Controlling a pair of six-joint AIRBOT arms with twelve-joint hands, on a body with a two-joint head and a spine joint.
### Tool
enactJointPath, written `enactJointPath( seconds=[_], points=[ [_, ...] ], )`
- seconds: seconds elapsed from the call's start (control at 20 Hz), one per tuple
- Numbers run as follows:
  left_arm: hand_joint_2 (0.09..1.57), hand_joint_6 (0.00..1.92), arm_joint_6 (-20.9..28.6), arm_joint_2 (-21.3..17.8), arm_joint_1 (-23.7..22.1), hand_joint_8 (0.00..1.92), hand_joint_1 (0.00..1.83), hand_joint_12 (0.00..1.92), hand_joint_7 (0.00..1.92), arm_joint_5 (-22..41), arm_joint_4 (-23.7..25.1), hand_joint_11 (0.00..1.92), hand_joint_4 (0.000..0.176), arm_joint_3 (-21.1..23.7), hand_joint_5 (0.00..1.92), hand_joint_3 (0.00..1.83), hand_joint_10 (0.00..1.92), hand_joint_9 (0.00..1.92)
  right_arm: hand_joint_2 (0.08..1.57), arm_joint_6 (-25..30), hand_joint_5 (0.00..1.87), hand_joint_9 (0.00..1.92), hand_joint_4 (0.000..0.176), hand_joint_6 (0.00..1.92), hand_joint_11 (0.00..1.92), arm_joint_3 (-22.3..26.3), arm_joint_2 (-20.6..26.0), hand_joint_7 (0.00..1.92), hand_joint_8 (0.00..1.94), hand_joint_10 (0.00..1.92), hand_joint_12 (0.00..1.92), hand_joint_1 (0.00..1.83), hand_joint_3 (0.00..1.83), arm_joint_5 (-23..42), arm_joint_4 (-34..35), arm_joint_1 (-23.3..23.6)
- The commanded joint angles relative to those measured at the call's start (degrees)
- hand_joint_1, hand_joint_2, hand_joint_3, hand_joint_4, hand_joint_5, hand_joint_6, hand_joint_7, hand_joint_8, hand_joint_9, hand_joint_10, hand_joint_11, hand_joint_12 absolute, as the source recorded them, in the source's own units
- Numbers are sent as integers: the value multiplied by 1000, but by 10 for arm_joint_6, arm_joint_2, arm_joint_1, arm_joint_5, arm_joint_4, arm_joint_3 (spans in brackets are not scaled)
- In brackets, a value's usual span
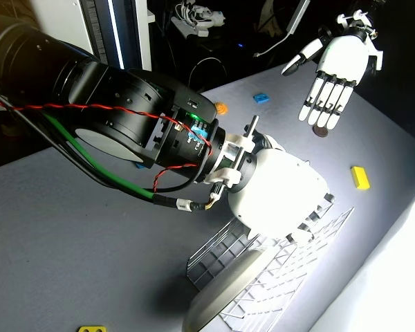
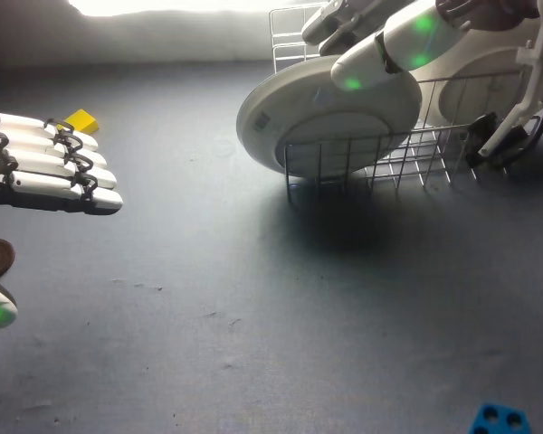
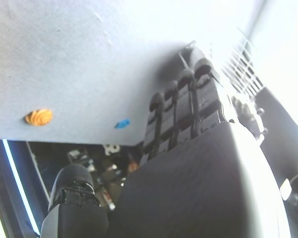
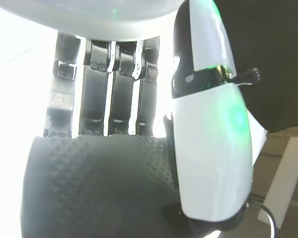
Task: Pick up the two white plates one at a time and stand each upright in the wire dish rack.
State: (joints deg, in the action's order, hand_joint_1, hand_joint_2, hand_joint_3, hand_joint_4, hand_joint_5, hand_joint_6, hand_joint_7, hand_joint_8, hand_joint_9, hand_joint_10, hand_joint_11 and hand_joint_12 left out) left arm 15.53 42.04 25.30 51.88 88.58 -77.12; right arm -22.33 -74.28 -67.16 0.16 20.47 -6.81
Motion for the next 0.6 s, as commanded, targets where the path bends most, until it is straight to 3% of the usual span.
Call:
enactJointPath(
  seconds=[0.0, 0.15, 0.2, 0.3, 0.35, 0.55],
  points=[
    [1065, 0, 2, -2, -5, 0, 0, 34, 70, 12, -38, 4, 0, 0, 81, 1, 0, 45, 968, 5, 835, 894, 0, 1, 302, 2, 4, 885, 1, 2, 1311, 1227, 3, 66, 4, 6],
    [1052, 0, 2, -2, -5, 0, 0, 43, 61, 12, -38, 10, 0, 0, 74, 0, 1, 45, 963, 6, 841, 885, 0, 5, 277, 6, 5, 880, 2, 3, 1306, 1249, 0, 82, -22, 8],
    [1059, 5, 2, -2, -5, 3, 0, 212, 105, 12, -38, 1, 0, 0, 119, 0, 6, 90, 976, 6, 835, 874, 0, 2, 270, 8, 6, 872, 0, 0, 1298, 1240, 5, 87, -32, 9],
    [1066, 6, 2, -2, -5, 7, 0, 112, 75, 12, -38, 0, 0, 0, 92, 2, 7, 56, 985, 6, 799, 841, 0, 0, 287, 9, 6, 844, 0, 0, 1266, 1245, 7, 100, -45, 11],
    [1067, 6, 2, -2, -5, 7, 0, 93, 71, 12, -38, 0, 0, 0, 88, 2, 7, 52, 987, 6, 792, 835, 0, 0, 286, 13, 12, 839, 0, 0, 1265, 1245, 8, 158, -98, 11],
    [1059, 8, 2, -2, -5, 5, 0, 137, 88, 12, -38, 0, 0, 0, 105, 2, 6, 72, 998, 6, 715, 773, 0, 0, 263, 27, 22, 767, 1, 2, 1210, 1229, 8, 232, -172, 10]
  ],
)
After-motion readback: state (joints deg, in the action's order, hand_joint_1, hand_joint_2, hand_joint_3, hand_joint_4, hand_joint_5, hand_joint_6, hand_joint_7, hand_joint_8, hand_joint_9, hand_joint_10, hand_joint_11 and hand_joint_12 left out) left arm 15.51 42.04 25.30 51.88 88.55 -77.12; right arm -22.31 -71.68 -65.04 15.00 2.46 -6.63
